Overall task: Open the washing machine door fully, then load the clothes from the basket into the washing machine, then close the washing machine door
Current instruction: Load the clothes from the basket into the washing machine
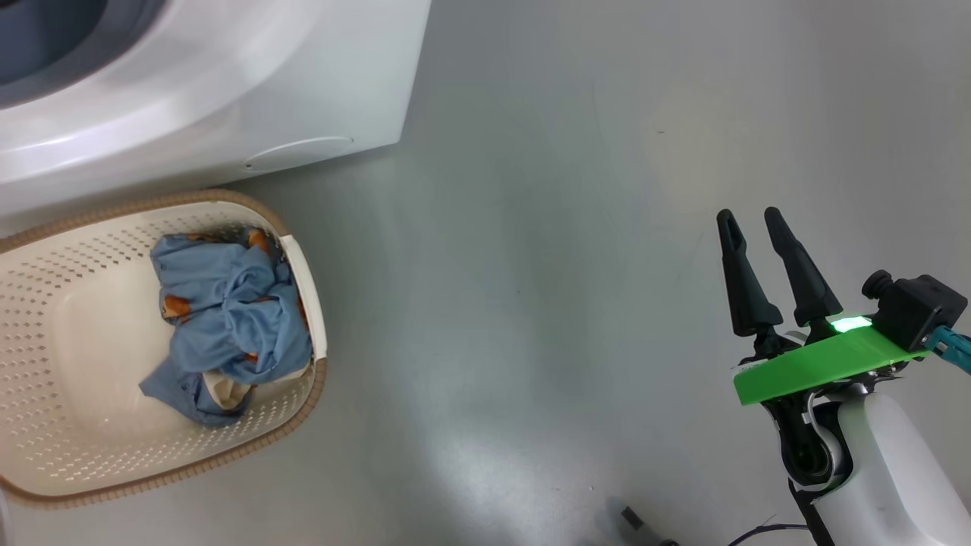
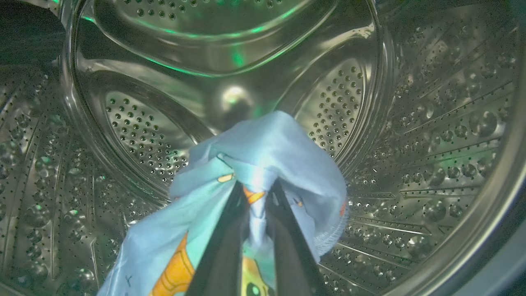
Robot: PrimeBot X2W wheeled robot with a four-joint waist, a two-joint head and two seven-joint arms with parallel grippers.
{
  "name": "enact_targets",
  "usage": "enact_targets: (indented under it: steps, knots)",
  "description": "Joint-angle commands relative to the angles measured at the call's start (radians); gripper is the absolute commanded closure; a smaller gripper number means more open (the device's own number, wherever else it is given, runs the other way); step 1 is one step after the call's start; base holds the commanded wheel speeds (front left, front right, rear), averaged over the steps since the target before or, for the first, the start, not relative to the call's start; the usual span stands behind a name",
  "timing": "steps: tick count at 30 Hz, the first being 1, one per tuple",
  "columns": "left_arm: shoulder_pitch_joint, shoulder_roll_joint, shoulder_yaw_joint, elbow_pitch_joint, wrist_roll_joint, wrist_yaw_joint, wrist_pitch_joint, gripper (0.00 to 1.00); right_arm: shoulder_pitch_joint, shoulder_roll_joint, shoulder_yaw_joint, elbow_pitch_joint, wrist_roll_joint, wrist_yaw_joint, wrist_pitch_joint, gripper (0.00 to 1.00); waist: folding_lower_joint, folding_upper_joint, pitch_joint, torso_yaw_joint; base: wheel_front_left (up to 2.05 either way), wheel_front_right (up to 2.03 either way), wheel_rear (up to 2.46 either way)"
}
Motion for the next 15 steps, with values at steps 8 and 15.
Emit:
enact_targets:
  steps: [8, 15]
  knots:
    - [0.046, 0.034, 0.059, -0.006, 0.037, 0.002, -0.005, 0.00, -0.002, -0.003, 0.023, -0.019, -0.009, 0.002, -0.008, 0.00, 0.0000, -0.0001, 0.002, -0.002, 0.00, 0.00, 0.00]
    - [0.062, 0.021, 0.090, -0.008, 0.047, -0.002, -0.005, 0.00, -0.004, -0.008, 0.022, -0.019, -0.010, 0.002, -0.008, 0.00, 0.0000, -0.0001, -0.004, 0.002, 0.00, 0.00, 0.00]
